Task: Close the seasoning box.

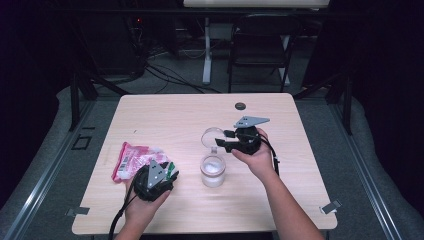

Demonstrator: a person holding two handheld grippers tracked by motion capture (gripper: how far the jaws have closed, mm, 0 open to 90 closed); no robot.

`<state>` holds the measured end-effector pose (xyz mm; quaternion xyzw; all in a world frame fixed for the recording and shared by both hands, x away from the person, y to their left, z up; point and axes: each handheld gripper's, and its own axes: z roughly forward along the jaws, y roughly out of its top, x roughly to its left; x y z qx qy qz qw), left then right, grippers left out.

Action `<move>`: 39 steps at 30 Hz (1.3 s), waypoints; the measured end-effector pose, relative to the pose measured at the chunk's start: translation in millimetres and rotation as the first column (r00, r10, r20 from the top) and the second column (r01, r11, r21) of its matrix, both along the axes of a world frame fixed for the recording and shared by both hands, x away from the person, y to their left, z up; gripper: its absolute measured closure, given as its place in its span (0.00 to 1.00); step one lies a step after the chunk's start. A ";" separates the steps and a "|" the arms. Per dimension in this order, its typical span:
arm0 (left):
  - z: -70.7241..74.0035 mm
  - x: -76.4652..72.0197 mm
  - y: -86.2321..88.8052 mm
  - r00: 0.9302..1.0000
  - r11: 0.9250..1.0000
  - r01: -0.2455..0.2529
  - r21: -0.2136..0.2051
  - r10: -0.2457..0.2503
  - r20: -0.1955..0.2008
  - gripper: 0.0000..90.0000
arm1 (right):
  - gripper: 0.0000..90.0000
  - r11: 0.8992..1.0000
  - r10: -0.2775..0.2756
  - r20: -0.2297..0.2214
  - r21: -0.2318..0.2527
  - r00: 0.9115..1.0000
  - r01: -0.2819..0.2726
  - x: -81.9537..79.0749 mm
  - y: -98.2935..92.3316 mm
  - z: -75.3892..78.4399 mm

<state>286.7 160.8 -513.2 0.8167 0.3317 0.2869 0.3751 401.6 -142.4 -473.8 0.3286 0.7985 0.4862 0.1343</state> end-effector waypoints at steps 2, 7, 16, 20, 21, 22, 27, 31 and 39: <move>0.1 -0.1 1.1 1.000 1.000 -0.001 0.003 0.001 0.003 0.58 | 0.59 1.000 0.006 0.000 -0.006 1.000 -0.006 0.1 1.2 -0.1; -0.2 -0.5 1.2 1.000 1.000 -0.001 0.005 0.001 0.003 0.58 | 0.64 1.000 0.008 0.005 -0.015 1.000 -0.008 -0.8 1.7 1.1; 0.4 -1.2 1.6 1.000 1.000 0.005 0.001 -0.005 0.006 0.63 | 0.68 1.000 0.012 0.019 -0.002 1.000 -0.012 -3.1 0.0 4.8; 0.8 -1.3 2.1 1.000 1.000 0.004 0.007 -0.004 0.007 0.65 | 0.69 1.000 0.012 0.020 -0.005 1.000 -0.012 -3.8 0.6 5.1; 1.0 -1.3 2.3 1.000 1.000 0.004 0.007 -0.004 0.007 0.66 | 0.70 1.000 0.014 0.020 -0.006 1.000 -0.014 -4.0 0.7 5.3; 1.3 -1.2 2.5 1.000 1.000 0.004 0.011 -0.004 0.009 0.66 | 0.70 1.000 0.016 0.020 -0.006 1.000 -0.016 -4.3 0.9 5.3; 3.0 -0.8 1.6 1.000 1.000 0.016 0.007 -0.016 0.008 0.72 | 0.72 0.999 0.035 0.023 -0.016 0.999 -0.035 -7.6 3.1 6.3; 4.3 0.7 -1.1 1.000 1.000 0.025 0.004 -0.025 0.008 0.78 | 0.72 0.998 0.041 0.041 -0.043 0.998 -0.039 -11.5 4.9 7.5; 16.9 13.5 -19.5 0.995 0.995 0.099 -0.002 -0.099 0.006 0.94 | 0.71 0.996 0.047 0.059 -0.074 0.997 -0.043 -17.7 4.7 9.8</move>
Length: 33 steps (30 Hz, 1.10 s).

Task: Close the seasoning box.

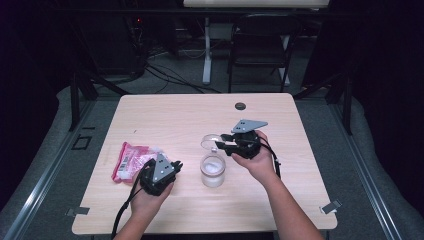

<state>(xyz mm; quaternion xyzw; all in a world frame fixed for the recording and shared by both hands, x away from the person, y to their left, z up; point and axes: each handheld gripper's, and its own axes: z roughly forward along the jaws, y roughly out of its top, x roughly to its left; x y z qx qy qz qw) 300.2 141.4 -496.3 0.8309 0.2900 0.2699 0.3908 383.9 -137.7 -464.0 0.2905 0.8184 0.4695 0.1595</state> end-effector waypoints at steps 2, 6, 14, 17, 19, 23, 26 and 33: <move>3.9 4.5 -6.1 1.000 1.000 0.010 -0.016 -0.010 0.001 0.97 | 0.70 1.000 0.005 0.006 -0.008 1.000 -0.005 -1.8 -0.2 0.4; 10.2 16.0 -17.5 0.999 0.997 0.036 -0.061 -0.037 -0.018 1.00 | 0.70 1.000 0.006 0.014 -0.015 1.000 -0.005 -5.3 -0.3 0.8; 19.1 27.3 -42.5 0.996 0.996 0.086 -0.008 -0.086 -0.008 1.00 | 0.69 0.999 0.005 0.022 -0.033 1.000 -0.005 -12.0 -2.6 0.8; 19.7 29.7 -48.3 0.995 0.995 0.096 0.007 -0.096 -0.006 1.00 | 0.67 0.999 0.008 0.022 -0.045 1.000 -0.007 -15.5 -2.9 0.2; 19.6 30.9 -51.3 0.995 0.995 0.098 0.006 -0.098 -0.007 1.00 | 0.66 0.998 0.012 0.023 -0.054 1.000 -0.010 -17.8 -2.8 -0.3; 21.0 31.8 -54.4 0.994 0.994 0.109 0.018 -0.109 -0.002 1.00 | 0.63 0.998 0.016 0.017 -0.061 1.000 -0.015 -22.0 -3.9 0.0; 21.2 32.2 -55.5 0.994 0.994 0.110 0.012 -0.110 -0.003 1.00 | 0.62 0.998 0.014 0.018 -0.059 1.000 -0.013 -24.4 -5.3 0.7; 22.6 34.8 -56.0 0.994 0.994 0.110 0.016 -0.110 -0.007 0.99 | 0.60 0.998 0.016 0.019 -0.053 1.000 -0.015 -30.1 -8.8 4.6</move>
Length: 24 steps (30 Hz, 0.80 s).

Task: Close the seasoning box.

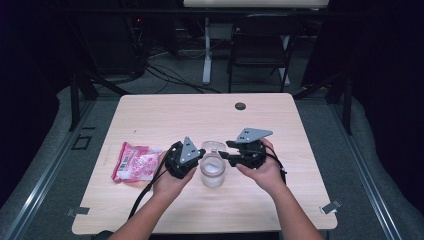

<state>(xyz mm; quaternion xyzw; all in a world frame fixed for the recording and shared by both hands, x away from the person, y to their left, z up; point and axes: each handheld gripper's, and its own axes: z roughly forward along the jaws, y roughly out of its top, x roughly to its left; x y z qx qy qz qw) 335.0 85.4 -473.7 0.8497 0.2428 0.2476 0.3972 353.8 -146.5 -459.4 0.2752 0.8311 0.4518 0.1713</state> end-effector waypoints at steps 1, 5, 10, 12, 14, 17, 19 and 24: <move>0.0 0.3 -0.2 1.000 1.000 -0.001 -0.003 0.001 0.001 0.99 | 0.60 1.000 0.001 0.003 0.003 1.000 -0.001 -0.9 -0.1 0.7; -0.5 1.4 -0.5 1.000 1.000 -0.003 -0.006 0.003 0.000 0.99 | 0.60 1.000 0.004 0.008 0.008 1.000 -0.004 -3.1 -1.7 2.6; -0.2 2.4 -0.4 1.000 1.000 -0.003 -0.002 0.003 -0.003 0.99 | 0.59 1.000 0.003 0.007 0.019 1.000 -0.003 -3.5 -5.2 4.6; -0.2 2.6 -0.2 1.000 1.000 -0.004 -0.002 0.004 -0.002 0.99 | 0.59 1.000 0.001 0.007 0.021 1.000 -0.001 -3.4 -6.5 5.0; 0.2 2.8 0.3 1.000 1.000 -0.005 -0.002 0.005 0.000 0.99 | 0.59 1.000 -0.001 0.005 0.027 1.000 0.001 -3.0 -8.0 5.4; 0.6 2.9 0.6 1.000 1.000 -0.009 -0.008 0.009 0.000 0.99 | 0.58 0.999 -0.004 0.004 0.031 1.000 0.004 -2.7 -9.9 6.2; 2.2 3.0 2.0 1.000 1.000 -0.011 -0.007 0.011 0.002 0.99 | 0.58 0.999 -0.004 0.002 0.032 1.000 0.004 -2.2 -11.0 5.8; 3.7 2.6 2.9 1.000 1.000 -0.011 -0.009 0.011 0.006 0.99 | 0.58 1.000 -0.007 -0.009 0.023 1.000 0.007 0.0 -12.2 1.8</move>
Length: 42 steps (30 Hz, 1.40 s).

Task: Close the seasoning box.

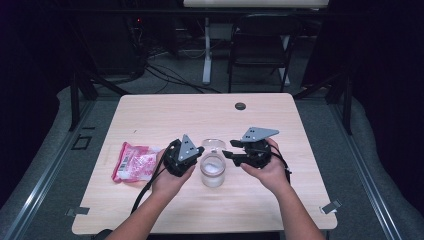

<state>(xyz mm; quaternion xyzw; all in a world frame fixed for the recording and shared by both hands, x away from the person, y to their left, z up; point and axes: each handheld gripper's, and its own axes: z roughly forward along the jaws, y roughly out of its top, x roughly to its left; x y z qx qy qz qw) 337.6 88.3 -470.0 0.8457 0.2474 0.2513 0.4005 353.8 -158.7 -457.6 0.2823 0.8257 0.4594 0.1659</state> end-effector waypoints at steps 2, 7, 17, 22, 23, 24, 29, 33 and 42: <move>0.3 -0.4 0.0 1.000 1.000 0.004 0.005 -0.004 0.000 0.99 | 0.59 1.000 -0.002 -0.008 -0.011 1.000 0.002 1.3 -0.8 -2.3; 0.5 -1.9 -1.6 1.000 1.000 0.009 0.006 -0.009 0.004 0.99 | 0.59 1.000 -0.012 -0.025 -0.021 1.000 0.011 4.1 -3.1 -7.2; 3.1 -6.1 -3.8 1.000 1.000 0.025 -0.001 -0.025 0.008 0.99 | 0.59 0.998 -0.051 -0.050 -0.040 0.997 0.049 10.0 -9.7 -16.8; 1.7 -10.5 -7.1 0.999 0.999 0.045 0.008 -0.045 0.002 0.99 | 0.59 0.997 -0.067 -0.053 -0.044 0.996 0.065 11.6 -12.6 -18.4; 1.4 -11.3 -7.3 0.999 0.999 0.047 0.007 -0.047 0.000 0.99 | 0.59 0.997 -0.065 -0.053 -0.043 0.997 0.062 11.7 -12.9 -18.2; 0.8 -12.2 -7.4 0.999 0.999 0.047 0.005 -0.047 0.001 0.99 | 0.59 0.997 -0.066 -0.050 -0.041 0.997 0.064 11.6 -13.2 -17.9; -3.4 -15.9 -6.1 0.999 0.999 0.052 -0.002 -0.052 -0.016 0.99 | 0.59 0.997 -0.072 -0.045 -0.038 0.996 0.070 11.2 -14.2 -16.4; -7.8 -17.8 -5.8 0.998 0.998 0.056 0.004 -0.056 -0.026 0.99 | 0.59 0.997 -0.072 -0.043 -0.035 0.996 0.070 10.6 -13.9 -15.6; -21.8 -24.9 -2.2 0.997 0.998 0.059 0.018 -0.058 -0.050 0.99 | 0.59 0.997 -0.074 -0.032 -0.032 0.997 0.073 9.2 -14.3 -12.7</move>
